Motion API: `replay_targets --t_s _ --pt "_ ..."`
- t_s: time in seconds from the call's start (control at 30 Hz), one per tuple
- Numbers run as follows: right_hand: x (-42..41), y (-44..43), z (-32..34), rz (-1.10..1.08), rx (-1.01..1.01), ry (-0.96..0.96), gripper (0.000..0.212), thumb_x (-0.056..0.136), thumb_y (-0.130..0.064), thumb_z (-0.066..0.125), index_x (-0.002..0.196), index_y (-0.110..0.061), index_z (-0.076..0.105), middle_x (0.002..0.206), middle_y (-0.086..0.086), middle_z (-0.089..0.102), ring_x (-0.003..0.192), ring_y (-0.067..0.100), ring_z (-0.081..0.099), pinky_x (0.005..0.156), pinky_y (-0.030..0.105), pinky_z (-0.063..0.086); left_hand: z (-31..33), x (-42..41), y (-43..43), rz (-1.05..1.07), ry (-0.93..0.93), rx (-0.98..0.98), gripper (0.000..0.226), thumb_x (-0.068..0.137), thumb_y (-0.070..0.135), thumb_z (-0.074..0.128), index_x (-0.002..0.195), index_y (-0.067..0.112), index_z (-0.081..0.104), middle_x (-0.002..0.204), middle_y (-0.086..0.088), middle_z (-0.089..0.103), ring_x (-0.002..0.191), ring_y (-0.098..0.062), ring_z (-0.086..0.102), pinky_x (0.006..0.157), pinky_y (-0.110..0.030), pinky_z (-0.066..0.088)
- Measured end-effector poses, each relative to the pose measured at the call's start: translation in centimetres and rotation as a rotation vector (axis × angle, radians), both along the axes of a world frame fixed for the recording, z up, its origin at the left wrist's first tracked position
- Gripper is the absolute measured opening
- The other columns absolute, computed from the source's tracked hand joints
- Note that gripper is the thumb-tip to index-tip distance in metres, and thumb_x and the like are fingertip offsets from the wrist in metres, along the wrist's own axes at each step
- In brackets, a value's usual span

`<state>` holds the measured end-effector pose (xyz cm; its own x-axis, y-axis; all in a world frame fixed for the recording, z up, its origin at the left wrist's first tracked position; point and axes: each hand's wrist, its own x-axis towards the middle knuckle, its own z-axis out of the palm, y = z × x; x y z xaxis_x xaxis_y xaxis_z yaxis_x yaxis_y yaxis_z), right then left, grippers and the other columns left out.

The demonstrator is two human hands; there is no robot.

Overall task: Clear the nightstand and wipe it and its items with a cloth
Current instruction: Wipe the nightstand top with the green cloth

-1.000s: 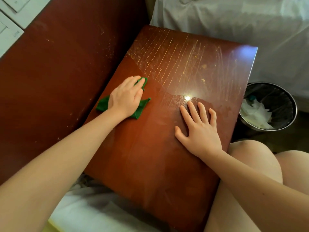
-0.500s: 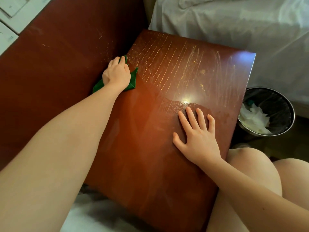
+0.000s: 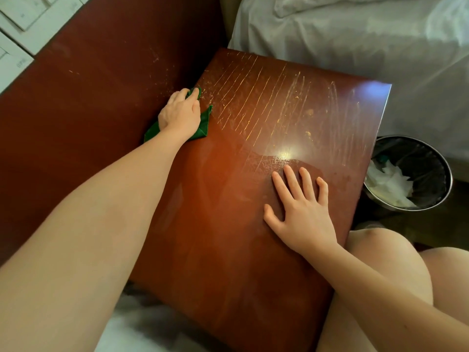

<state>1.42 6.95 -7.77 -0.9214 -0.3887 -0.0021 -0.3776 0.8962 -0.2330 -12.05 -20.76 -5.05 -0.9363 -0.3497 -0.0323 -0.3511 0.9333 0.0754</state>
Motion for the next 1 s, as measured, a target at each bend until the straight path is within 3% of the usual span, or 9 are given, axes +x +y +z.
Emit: replay_targets --t_s 0.43,0.57,0.67,0.83,1.0 --pt "0.0 0.1 0.2 0.000 -0.001 -0.011 0.064 0.087 -0.052 0.032 0.139 -0.017 0.045 0.144 0.010 0.044 0.135 0.036 0.036 0.107 0.052 0.012 -0.6 5.3 2.2 -0.266 -0.003 -0.042 0.045 0.103 0.031 0.023 0.147 0.024 0.029 0.154 0.005 0.027 0.143 -0.014 0.020 0.105 -0.041 0.035" --pt "0.0 0.1 0.6 0.008 0.009 -0.049 0.067 0.087 -0.055 0.025 0.143 -0.021 0.039 0.150 0.007 0.036 0.140 0.034 0.027 0.111 0.049 0.003 -0.7 8.8 3.5 -0.378 0.014 -0.034 0.045 0.102 0.031 0.027 0.146 0.022 0.033 0.152 0.003 0.031 0.142 -0.015 0.025 0.104 -0.037 0.037" --pt "-0.1 0.2 0.6 0.014 0.011 -0.067 0.071 0.086 -0.057 0.017 0.147 -0.024 0.029 0.155 0.004 0.025 0.144 0.031 0.015 0.112 0.046 -0.006 -0.6 11.2 4.3 -0.505 0.067 -0.007 0.046 0.098 0.033 0.028 0.140 0.020 0.045 0.145 0.000 0.044 0.135 -0.018 0.038 0.096 -0.037 0.045" --pt "0.0 0.1 0.4 0.010 0.007 -0.071 0.070 0.086 -0.056 0.020 0.146 -0.023 0.032 0.154 0.005 0.028 0.143 0.032 0.018 0.112 0.048 -0.002 -0.7 11.9 3.5 -0.624 0.071 0.021 0.048 0.094 0.032 0.030 0.133 0.018 0.053 0.138 0.000 0.052 0.130 -0.018 0.046 0.082 -0.034 0.052" --pt "-0.1 0.1 0.3 0.011 0.004 -0.064 0.068 0.087 -0.055 0.022 0.146 -0.022 0.034 0.153 0.006 0.030 0.143 0.032 0.020 0.112 0.048 -0.001 -0.6 9.8 2.7 -0.550 0.022 0.024 0.048 0.097 0.032 0.026 0.142 0.024 0.040 0.148 0.005 0.038 0.139 -0.012 0.031 0.096 -0.037 0.044"
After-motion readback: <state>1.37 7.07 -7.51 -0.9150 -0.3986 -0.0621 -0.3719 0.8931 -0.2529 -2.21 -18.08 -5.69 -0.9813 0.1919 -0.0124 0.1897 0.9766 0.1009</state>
